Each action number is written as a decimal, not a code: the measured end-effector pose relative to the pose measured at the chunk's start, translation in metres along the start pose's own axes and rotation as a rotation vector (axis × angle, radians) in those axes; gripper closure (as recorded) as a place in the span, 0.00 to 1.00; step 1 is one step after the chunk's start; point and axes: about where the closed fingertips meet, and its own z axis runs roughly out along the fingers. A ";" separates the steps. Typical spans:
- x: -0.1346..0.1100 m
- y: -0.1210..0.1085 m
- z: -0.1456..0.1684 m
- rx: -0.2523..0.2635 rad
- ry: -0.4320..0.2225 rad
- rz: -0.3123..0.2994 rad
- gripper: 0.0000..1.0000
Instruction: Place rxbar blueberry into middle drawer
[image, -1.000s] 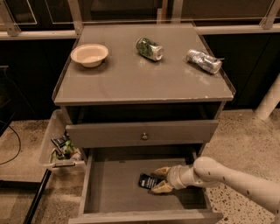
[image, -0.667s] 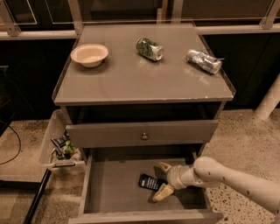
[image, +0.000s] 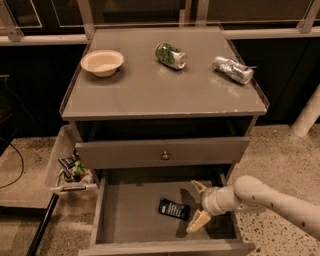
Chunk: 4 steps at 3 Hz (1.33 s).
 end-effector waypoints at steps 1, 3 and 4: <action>-0.011 -0.006 -0.057 0.036 0.029 -0.064 0.00; -0.038 -0.018 -0.138 0.060 0.044 -0.190 0.00; -0.039 -0.018 -0.138 0.056 0.043 -0.193 0.00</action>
Offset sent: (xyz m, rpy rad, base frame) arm -0.0118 -0.0988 0.1546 -0.1371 -0.1996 0.0927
